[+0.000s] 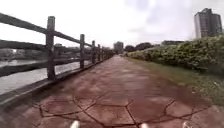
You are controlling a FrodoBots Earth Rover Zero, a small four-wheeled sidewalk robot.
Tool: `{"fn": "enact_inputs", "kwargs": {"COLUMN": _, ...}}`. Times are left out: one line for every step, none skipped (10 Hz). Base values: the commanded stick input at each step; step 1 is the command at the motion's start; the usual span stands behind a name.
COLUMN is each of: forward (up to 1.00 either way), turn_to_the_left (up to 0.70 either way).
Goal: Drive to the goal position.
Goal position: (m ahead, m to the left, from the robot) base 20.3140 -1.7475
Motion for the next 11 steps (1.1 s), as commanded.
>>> {"fn": "enact_inputs", "kwargs": {"forward": 0.70, "turn_to_the_left": 0.00}}
{"fn": "enact_inputs", "kwargs": {"forward": 0.70, "turn_to_the_left": 0.00}}
{"fn": "enact_inputs", "kwargs": {"forward": 0.70, "turn_to_the_left": 0.00}}
{"fn": "enact_inputs", "kwargs": {"forward": 0.70, "turn_to_the_left": 0.00}}
{"fn": "enact_inputs", "kwargs": {"forward": 0.70, "turn_to_the_left": 0.00}}
{"fn": "enact_inputs", "kwargs": {"forward": 0.70, "turn_to_the_left": 0.00}}
{"fn": "enact_inputs", "kwargs": {"forward": 0.70, "turn_to_the_left": 0.00}}
{"fn": "enact_inputs", "kwargs": {"forward": 0.70, "turn_to_the_left": 0.00}}
{"fn": "enact_inputs", "kwargs": {"forward": 0.70, "turn_to_the_left": 0.00}}
{"fn": "enact_inputs", "kwargs": {"forward": 0.70, "turn_to_the_left": 0.00}}
{"fn": "enact_inputs", "kwargs": {"forward": 0.70, "turn_to_the_left": 0.00}}
